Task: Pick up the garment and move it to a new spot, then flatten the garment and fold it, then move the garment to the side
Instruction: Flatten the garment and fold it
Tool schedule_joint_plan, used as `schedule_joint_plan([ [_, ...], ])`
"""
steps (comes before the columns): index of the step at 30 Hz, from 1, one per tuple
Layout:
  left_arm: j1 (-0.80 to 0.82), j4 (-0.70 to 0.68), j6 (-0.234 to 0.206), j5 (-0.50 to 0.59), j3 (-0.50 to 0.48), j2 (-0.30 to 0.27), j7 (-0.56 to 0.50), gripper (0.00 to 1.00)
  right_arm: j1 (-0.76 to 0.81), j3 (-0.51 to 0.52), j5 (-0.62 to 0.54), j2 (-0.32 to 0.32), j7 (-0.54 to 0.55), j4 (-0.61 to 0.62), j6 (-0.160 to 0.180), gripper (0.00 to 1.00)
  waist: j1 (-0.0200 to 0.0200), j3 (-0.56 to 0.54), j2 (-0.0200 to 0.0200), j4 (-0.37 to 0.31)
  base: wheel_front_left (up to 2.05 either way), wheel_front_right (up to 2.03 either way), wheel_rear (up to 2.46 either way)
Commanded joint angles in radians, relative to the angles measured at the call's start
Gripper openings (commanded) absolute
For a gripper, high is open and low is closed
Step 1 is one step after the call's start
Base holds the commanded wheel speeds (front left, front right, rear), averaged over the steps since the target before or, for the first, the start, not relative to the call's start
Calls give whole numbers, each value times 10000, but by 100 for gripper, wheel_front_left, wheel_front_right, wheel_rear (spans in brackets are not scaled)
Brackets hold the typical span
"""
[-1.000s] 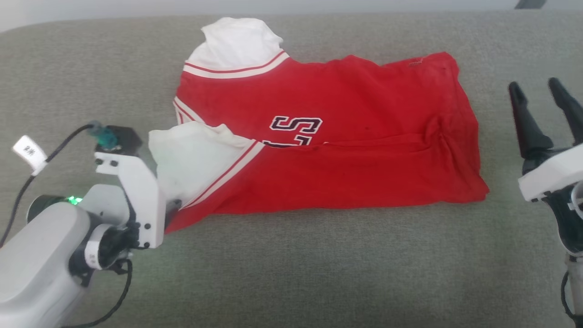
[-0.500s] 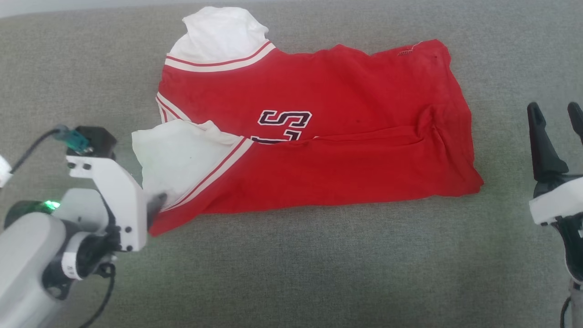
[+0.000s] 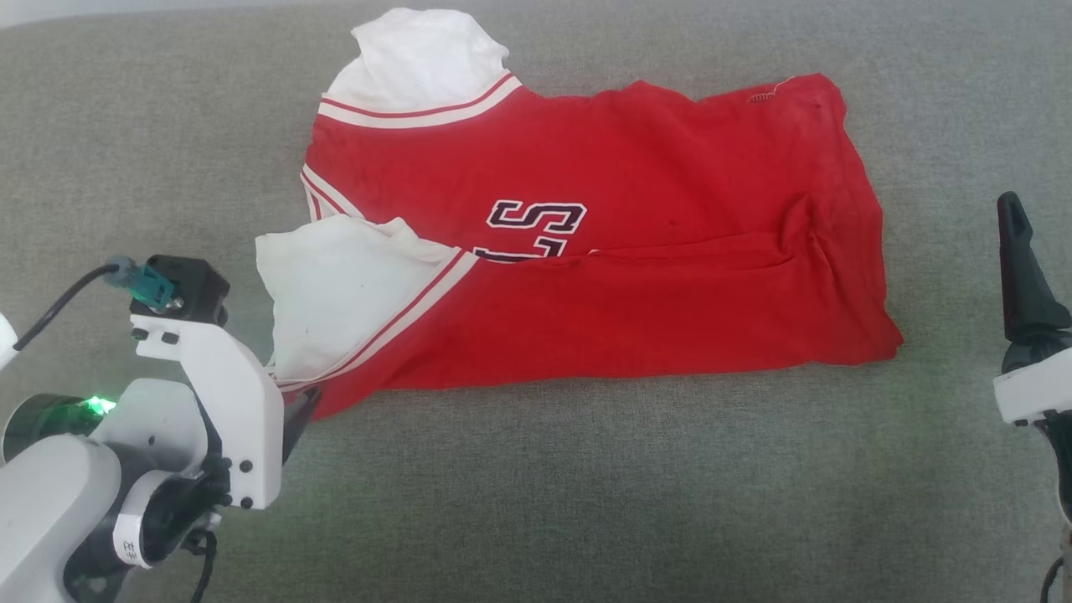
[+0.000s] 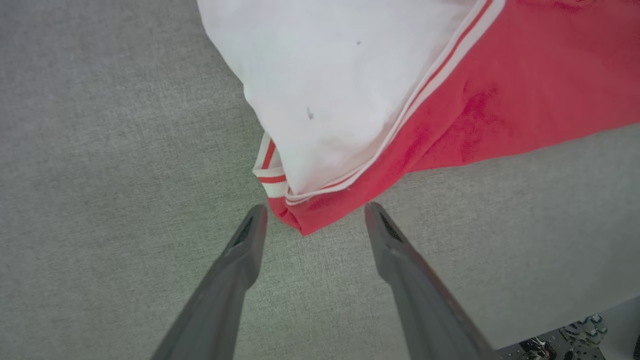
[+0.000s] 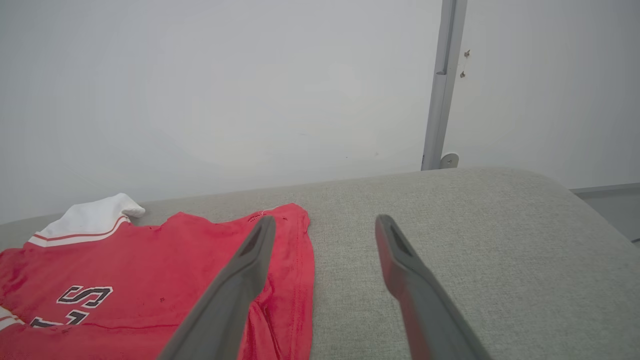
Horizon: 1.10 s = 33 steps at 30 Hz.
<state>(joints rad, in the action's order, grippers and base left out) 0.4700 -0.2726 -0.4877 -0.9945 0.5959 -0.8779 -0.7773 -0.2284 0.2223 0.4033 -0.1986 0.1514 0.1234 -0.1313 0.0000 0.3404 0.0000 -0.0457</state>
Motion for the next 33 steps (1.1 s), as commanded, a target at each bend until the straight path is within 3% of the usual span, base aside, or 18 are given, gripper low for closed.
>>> schedule_joint_plan([
  [1, -149, -35, -39, 58, 11, -36, -46, 100, 95, 1, 46, 33, 33, 74, 11, 100, 0, 30, 0, -3, 0, 0, 0],
  [7, -129, 572, 63, 242, 160, 24, 91, 100, -104, -70, 108, 123, 108, 210, 11, 100, 0, 222, 0, -119, 0, 0, 0],
  [15, 531, 2295, 877, 94, 56, 794, 795, 100, -245, -214, 185, 174, 194, 167, 11, 100, 0, 523, 0, -271, 0, 0, 0],
  [20, 924, 3357, 1211, -101, 164, 1208, 633, 100, -244, -396, 296, 158, 549, 17, 11, 100, 0, 611, 0, -246, 0, 0, 0],
  [21, 1003, 3758, 1439, -222, 361, 1276, 318, 15, -189, -470, 360, 171, 884, -134, 11, 100, 0, 616, 0, -227, 0, 0, 0],
  [22, 1026, 3930, 1514, -285, 418, 1348, 214, 0, -175, -506, 403, 167, 1087, -223, 11, 100, 0, 614, 0, -212, 0, 0, 0],
  [33, 1540, 4528, 2112, -228, 835, 1900, -19, 0, -454, -787, 509, 70, 3926, -1350, 11, 100, 0, 596, 0, 106, 0, 0, 0],
])
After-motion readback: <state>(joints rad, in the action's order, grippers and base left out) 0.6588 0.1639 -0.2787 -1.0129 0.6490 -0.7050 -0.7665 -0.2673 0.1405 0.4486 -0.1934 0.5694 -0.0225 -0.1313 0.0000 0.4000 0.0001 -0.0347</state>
